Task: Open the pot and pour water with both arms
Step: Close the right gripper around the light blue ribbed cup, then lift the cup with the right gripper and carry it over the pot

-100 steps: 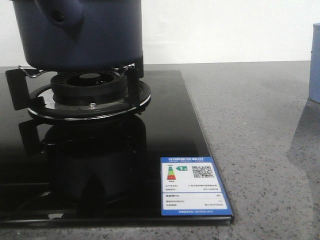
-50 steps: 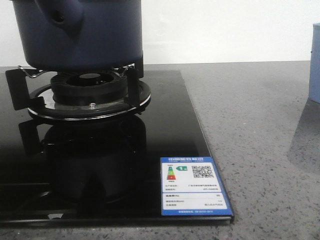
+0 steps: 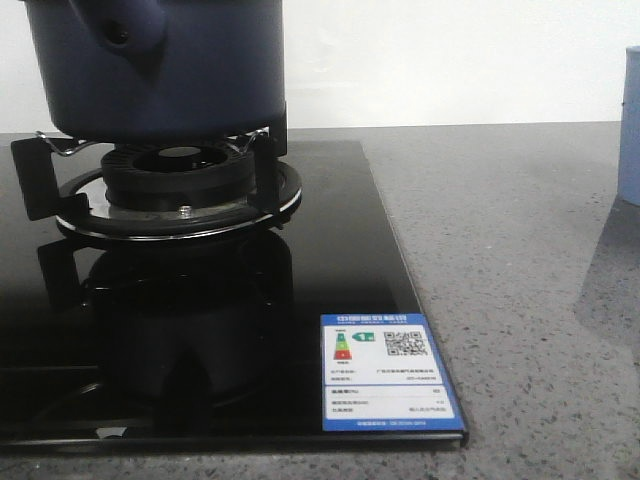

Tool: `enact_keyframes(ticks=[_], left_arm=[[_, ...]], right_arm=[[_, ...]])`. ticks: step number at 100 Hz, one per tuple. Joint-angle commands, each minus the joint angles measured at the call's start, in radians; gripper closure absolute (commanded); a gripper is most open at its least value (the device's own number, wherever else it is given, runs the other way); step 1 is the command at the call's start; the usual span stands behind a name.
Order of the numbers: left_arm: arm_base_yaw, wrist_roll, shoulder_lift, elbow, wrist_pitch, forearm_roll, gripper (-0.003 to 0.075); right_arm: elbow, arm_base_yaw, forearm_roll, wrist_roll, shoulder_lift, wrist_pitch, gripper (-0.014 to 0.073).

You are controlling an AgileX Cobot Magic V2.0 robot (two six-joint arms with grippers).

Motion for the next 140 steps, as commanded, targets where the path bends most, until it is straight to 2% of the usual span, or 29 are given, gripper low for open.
enact_keyframes(ticks=[1,12,21,63,99,140], left_arm=[[0.003,-0.006,-0.032,-0.041,-0.002,-0.075,0.0381],[0.003,-0.006,-0.032,-0.041,-0.002,-0.075,0.0381],[0.003,-0.006,-0.032,-0.041,-0.002,-0.075,0.0381],[0.003,-0.006,-0.032,-0.041,-0.002,-0.075,0.0381],[0.003,-0.006,-0.032,-0.041,-0.002,-0.075,0.0381],[0.003,-0.006,-0.032,-0.041,-0.002,-0.075,0.0381]], right_arm=[[-0.029,-0.006,-0.004,-0.009,0.011,-0.078,0.0148],[-0.029,-0.006,0.0,-0.009,0.032,-0.085,0.0018],[-0.029,-0.006,0.0,-0.009,0.05,-0.085,-0.0031],[-0.029,-0.006,0.0,-0.009,0.171,-0.244,-0.0027],[-0.029,-0.006,0.014,-0.009,0.308,-0.438,-0.0027],[-0.031,-0.006,0.033,-0.009,0.346,-0.514,-0.0027]])
